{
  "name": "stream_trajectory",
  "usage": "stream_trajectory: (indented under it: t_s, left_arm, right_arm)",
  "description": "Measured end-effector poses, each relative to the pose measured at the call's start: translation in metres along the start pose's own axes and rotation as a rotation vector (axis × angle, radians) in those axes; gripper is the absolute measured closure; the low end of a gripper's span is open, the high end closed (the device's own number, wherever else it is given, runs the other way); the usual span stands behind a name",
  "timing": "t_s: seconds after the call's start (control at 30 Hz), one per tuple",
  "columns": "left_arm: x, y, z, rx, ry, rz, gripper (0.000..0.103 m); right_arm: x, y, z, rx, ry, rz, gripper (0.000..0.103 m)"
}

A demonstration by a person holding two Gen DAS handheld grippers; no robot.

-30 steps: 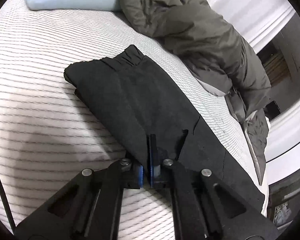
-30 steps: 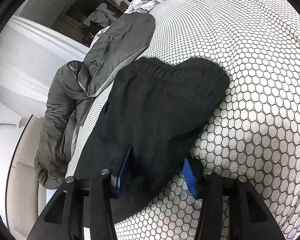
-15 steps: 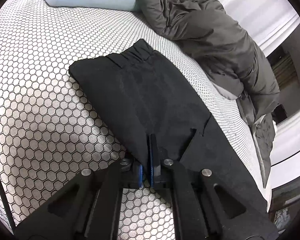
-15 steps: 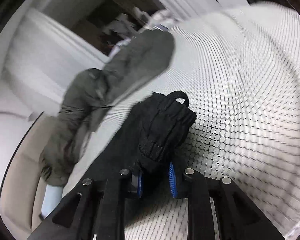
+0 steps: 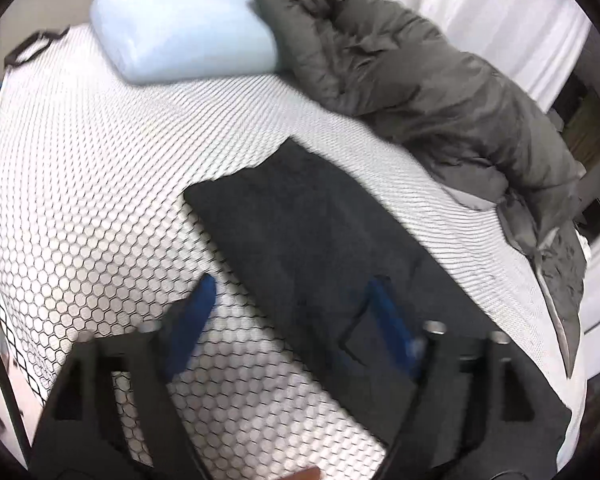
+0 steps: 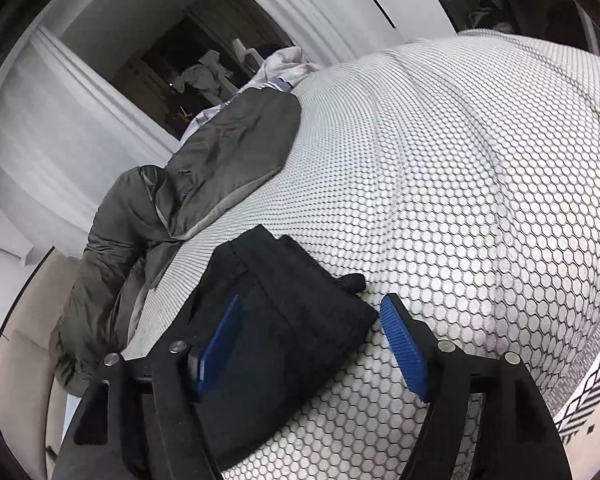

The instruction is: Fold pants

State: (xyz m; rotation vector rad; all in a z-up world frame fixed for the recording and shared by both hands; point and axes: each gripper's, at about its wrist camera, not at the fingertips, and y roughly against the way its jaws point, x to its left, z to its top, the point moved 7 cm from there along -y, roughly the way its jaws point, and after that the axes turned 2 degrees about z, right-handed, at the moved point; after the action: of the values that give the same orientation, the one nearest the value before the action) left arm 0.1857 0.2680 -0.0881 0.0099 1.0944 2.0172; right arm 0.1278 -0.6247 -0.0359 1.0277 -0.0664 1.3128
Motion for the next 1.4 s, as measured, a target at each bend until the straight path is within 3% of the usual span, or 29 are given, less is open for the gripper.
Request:
stream_trajectory:
  t_s: [0.1, 0.13, 0.2, 0.23, 0.33, 0.43, 0.5, 0.63, 0.73, 0.8, 0.93, 1.0, 1.07, 1.1, 1.13, 1.23, 1.27, 1.4]
  left_arm:
    - [-0.033, 0.009, -0.007, -0.006, -0.095, -0.089, 0.019]
    - [-0.046, 0.008, -0.011, 0.005, -0.133, -0.101, 0.015]
    - [-0.071, 0.008, -0.026, 0.018, -0.215, -0.113, 0.011]
    - [-0.084, 0.008, -0.034, 0.019, -0.249, -0.116, 0.004]
    - [-0.132, 0.013, -0.067, 0.030, -0.391, -0.170, 0.001]
    - [-0.186, 0.021, -0.111, 0.039, -0.539, -0.241, 0.001]
    - [-0.223, 0.024, -0.150, 0.059, -0.649, -0.304, 0.001]
    - [-0.284, 0.025, -0.235, 0.179, -0.819, -0.412, 0.001]
    - [-0.314, 0.035, -0.290, 0.205, -0.966, -0.445, 0.001]
    - [-0.324, 0.039, -0.313, 0.177, -1.059, -0.423, 0.001]
    - [-0.324, 0.038, -0.329, 0.177, -1.074, -0.418, 0.001]
    - [-0.320, 0.037, -0.333, 0.201, -1.040, -0.443, 0.001]
    - [-0.319, 0.035, -0.334, 0.188, -1.037, -0.443, 0.001]
    - [-0.319, 0.035, -0.333, 0.180, -1.042, -0.438, 0.001]
    - [-0.319, 0.034, -0.332, 0.175, -1.045, -0.432, 0.001]
    - [-0.320, 0.031, -0.330, 0.168, -1.052, -0.421, 0.001]
    - [-0.325, 0.027, -0.328, 0.168, -1.052, -0.418, 0.001]
    - [-0.324, 0.029, -0.331, 0.162, -1.055, -0.409, 0.000]
  right_arm:
    - [0.015, -0.005, -0.002, 0.016, 0.027, 0.021, 0.021]
    - [0.021, -0.007, -0.004, 0.016, 0.046, 0.017, 0.015]
    - [0.033, -0.007, -0.005, 0.007, 0.083, 0.001, 0.013]
    - [0.040, -0.008, -0.006, 0.009, 0.103, -0.004, 0.013]
    - [0.066, -0.010, -0.016, 0.023, 0.187, 0.016, 0.010]
    - [0.096, -0.015, -0.034, 0.041, 0.315, 0.014, 0.005]
    - [0.116, -0.029, -0.055, 0.097, 0.417, 0.009, 0.004]
    - [0.144, -0.060, -0.109, 0.233, 0.616, -0.016, 0.004]
    - [0.156, -0.074, -0.142, 0.302, 0.768, -0.007, 0.004]
    - [0.148, -0.086, -0.156, 0.339, 0.870, -0.077, 0.005]
    - [0.105, -0.080, -0.130, 0.299, 0.838, -0.205, 0.008]
    - [0.090, -0.072, -0.116, 0.298, 0.795, -0.183, 0.007]
    - [0.072, -0.066, -0.096, 0.176, 0.843, -0.415, 0.004]
    - [0.066, -0.065, -0.090, 0.154, 0.853, -0.474, 0.004]
    - [0.063, -0.064, -0.086, 0.151, 0.829, -0.477, 0.004]
    - [0.074, -0.056, -0.081, 0.117, 0.759, -0.403, 0.004]
    - [0.092, -0.056, -0.087, 0.111, 0.751, -0.323, 0.004]
    - [0.138, -0.079, -0.119, 0.204, 0.765, -0.134, 0.004]
